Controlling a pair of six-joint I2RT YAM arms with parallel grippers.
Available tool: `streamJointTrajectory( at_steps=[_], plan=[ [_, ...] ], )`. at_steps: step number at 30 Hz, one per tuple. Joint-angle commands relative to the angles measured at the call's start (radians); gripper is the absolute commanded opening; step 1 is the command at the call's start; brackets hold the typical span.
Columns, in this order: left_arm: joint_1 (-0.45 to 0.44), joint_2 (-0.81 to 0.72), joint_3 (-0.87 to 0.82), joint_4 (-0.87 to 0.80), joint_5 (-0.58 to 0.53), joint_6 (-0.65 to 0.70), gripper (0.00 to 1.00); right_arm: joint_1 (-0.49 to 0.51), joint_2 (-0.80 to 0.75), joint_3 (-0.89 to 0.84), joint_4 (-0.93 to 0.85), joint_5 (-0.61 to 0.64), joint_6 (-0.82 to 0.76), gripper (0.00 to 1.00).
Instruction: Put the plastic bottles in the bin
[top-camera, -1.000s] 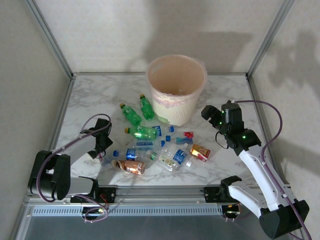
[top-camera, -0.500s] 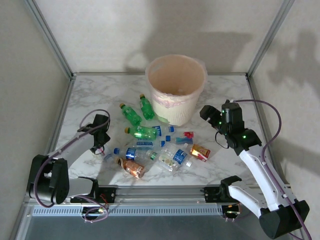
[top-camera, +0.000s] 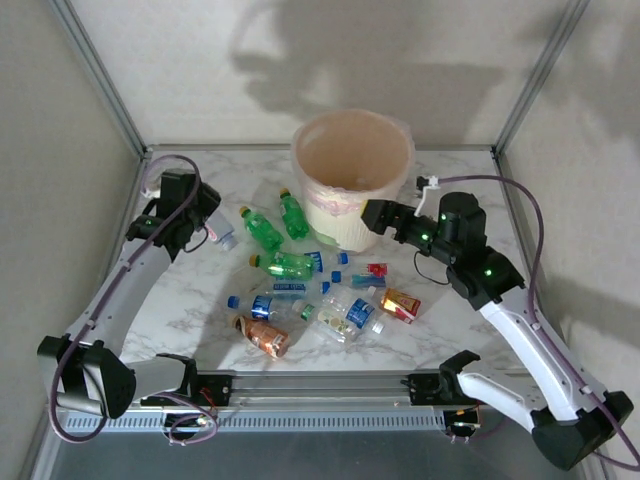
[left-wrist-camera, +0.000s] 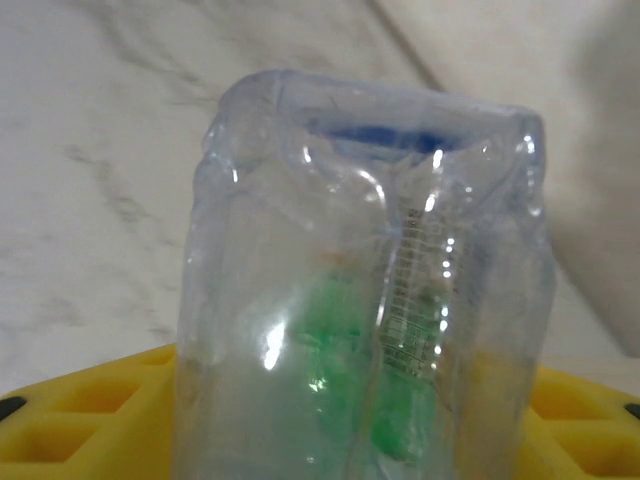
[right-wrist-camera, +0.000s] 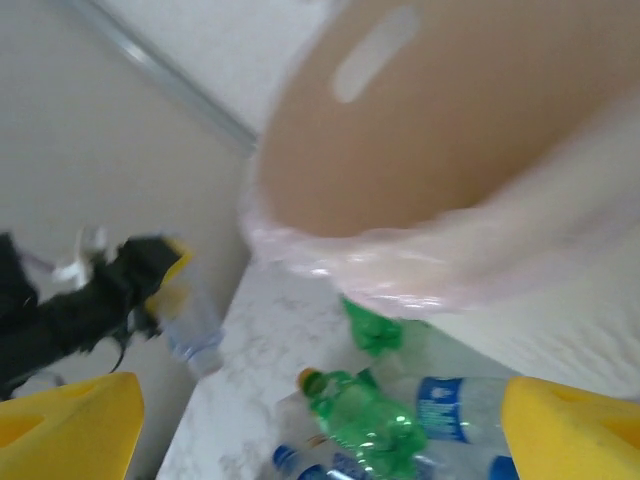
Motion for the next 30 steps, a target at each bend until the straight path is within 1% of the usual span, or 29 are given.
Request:
streamJointTrajectory(
  at_steps=[1,3,6,10,13,17,21,23,26,28,30],
  plan=[
    [-0.036,0.013,0.078,0.162,0.167,-0.062,0.6,0.056,0.068,0.084,0.067,-0.087,-0.059,0.93],
    [-0.079,0.033,0.123,0.214,0.219,-0.069,0.61,0.095,0.121,0.139,0.057,-0.105,-0.088,0.96],
    [-0.156,0.081,0.222,0.226,0.254,-0.036,0.63,0.115,0.206,0.207,0.034,-0.124,-0.121,0.99],
    [-0.212,0.117,0.281,0.296,0.388,-0.063,0.63,0.123,0.298,0.29,0.044,-0.185,-0.137,0.98],
    [-0.232,0.115,0.284,0.369,0.459,-0.105,0.64,0.124,0.348,0.348,0.066,-0.231,-0.141,0.99],
    [-0.254,0.117,0.274,0.45,0.523,-0.163,0.65,0.127,0.405,0.416,0.073,-0.291,-0.141,0.98],
    [-0.275,0.121,0.264,0.515,0.568,-0.204,0.65,0.129,0.439,0.457,0.045,-0.268,-0.148,0.98],
    [-0.284,0.122,0.251,0.574,0.599,-0.237,0.65,0.13,0.462,0.485,0.026,-0.278,-0.149,0.98],
    [-0.293,0.127,0.242,0.651,0.637,-0.284,0.65,0.133,0.471,0.492,0.021,-0.253,-0.152,0.98],
    [-0.3,0.13,0.247,0.671,0.646,-0.296,0.65,0.133,0.472,0.494,0.02,-0.248,-0.156,0.98],
    [-0.305,0.138,0.257,0.672,0.646,-0.296,0.64,0.133,0.473,0.501,0.023,-0.249,-0.159,0.95]
  ],
)
